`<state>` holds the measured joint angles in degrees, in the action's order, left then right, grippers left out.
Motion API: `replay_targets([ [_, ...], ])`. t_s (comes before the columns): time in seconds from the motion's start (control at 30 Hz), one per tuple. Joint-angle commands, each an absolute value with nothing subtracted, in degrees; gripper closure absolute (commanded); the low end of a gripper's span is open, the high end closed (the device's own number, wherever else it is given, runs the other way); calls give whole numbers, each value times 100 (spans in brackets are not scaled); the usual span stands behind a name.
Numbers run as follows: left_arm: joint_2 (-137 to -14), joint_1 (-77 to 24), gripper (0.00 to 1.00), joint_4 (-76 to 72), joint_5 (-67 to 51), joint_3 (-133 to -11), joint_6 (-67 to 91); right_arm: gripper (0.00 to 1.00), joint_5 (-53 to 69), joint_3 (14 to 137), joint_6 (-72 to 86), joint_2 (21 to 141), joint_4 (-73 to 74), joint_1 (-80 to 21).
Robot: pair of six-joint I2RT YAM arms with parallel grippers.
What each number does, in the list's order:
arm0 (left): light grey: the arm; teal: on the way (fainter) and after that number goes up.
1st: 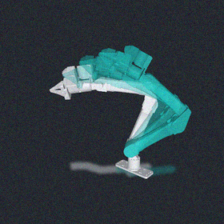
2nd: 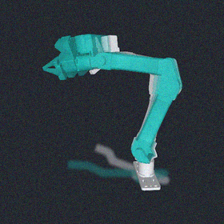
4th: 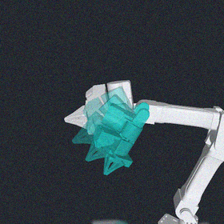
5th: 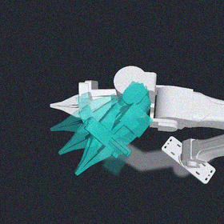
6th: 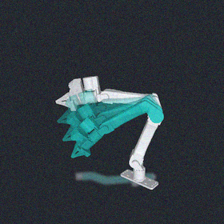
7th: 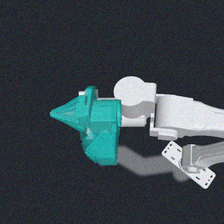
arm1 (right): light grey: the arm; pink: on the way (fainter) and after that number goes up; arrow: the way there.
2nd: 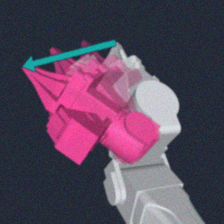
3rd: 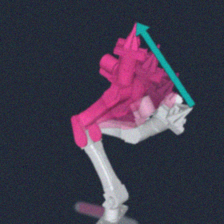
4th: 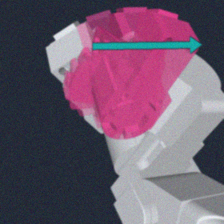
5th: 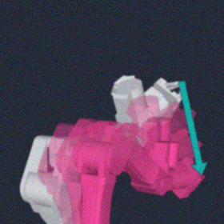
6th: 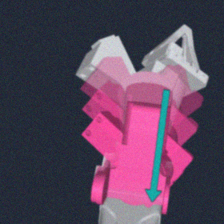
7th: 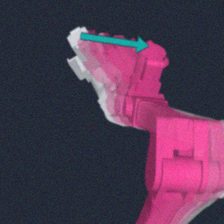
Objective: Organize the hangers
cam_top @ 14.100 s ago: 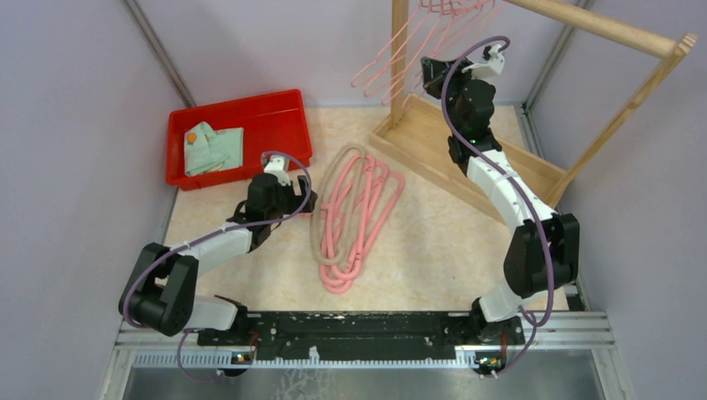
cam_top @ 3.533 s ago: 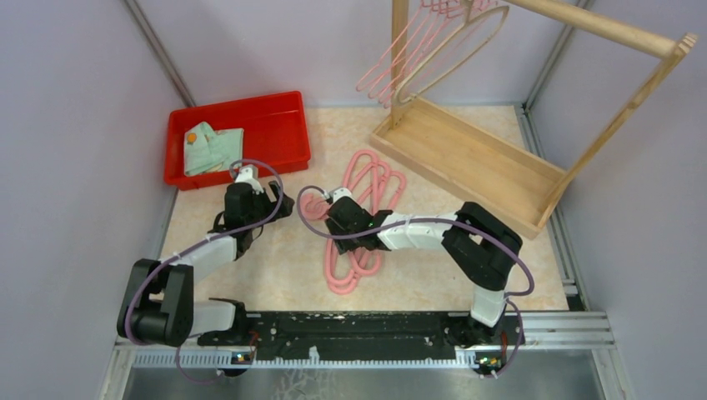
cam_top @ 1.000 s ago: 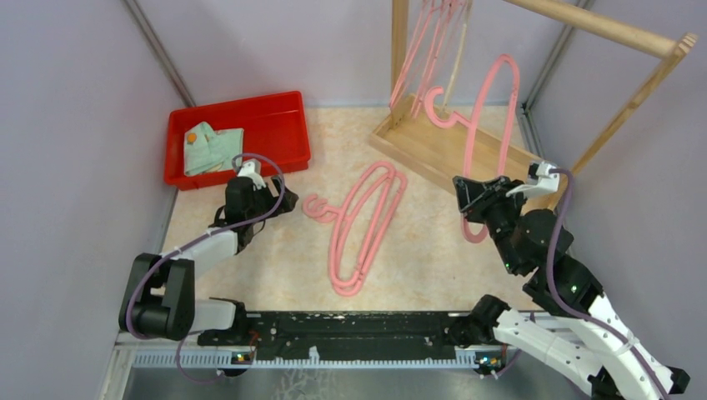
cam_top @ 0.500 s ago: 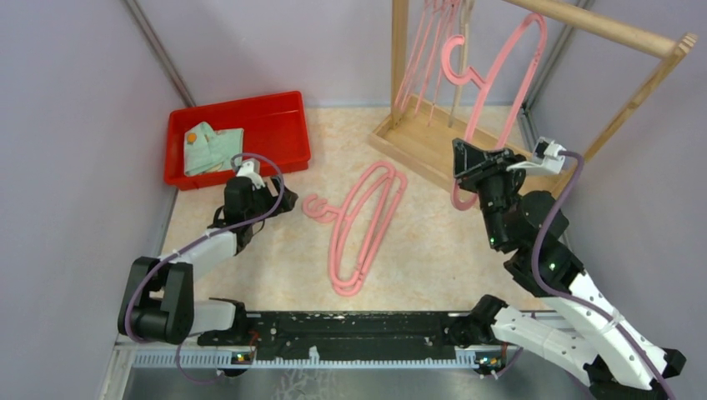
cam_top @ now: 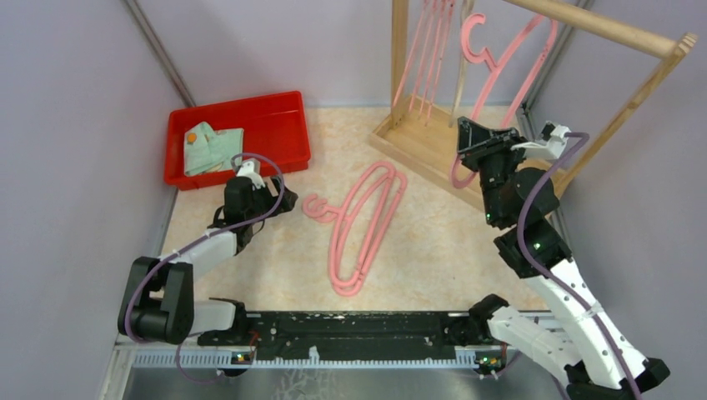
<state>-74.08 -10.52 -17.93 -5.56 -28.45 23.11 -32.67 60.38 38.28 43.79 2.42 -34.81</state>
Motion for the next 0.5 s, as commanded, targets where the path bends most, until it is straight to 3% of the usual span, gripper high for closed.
replay_targets([
  [0.0, -7357, -1072, 11, -1830, -489, -2918, 2175, 100, -1834, 5861, 4862, 4401, -273, -2527],
  [0.13, -7330, -1072, 11, -1803, -436, -2918, 2141, 100, -771, 5751, 5303, 4640, -766, -1763],
  [0.47, -7405, -1067, 11, -1768, -370, -2951, 2093, 100, 75, 5737, 5710, 4931, -1488, -1064],
])
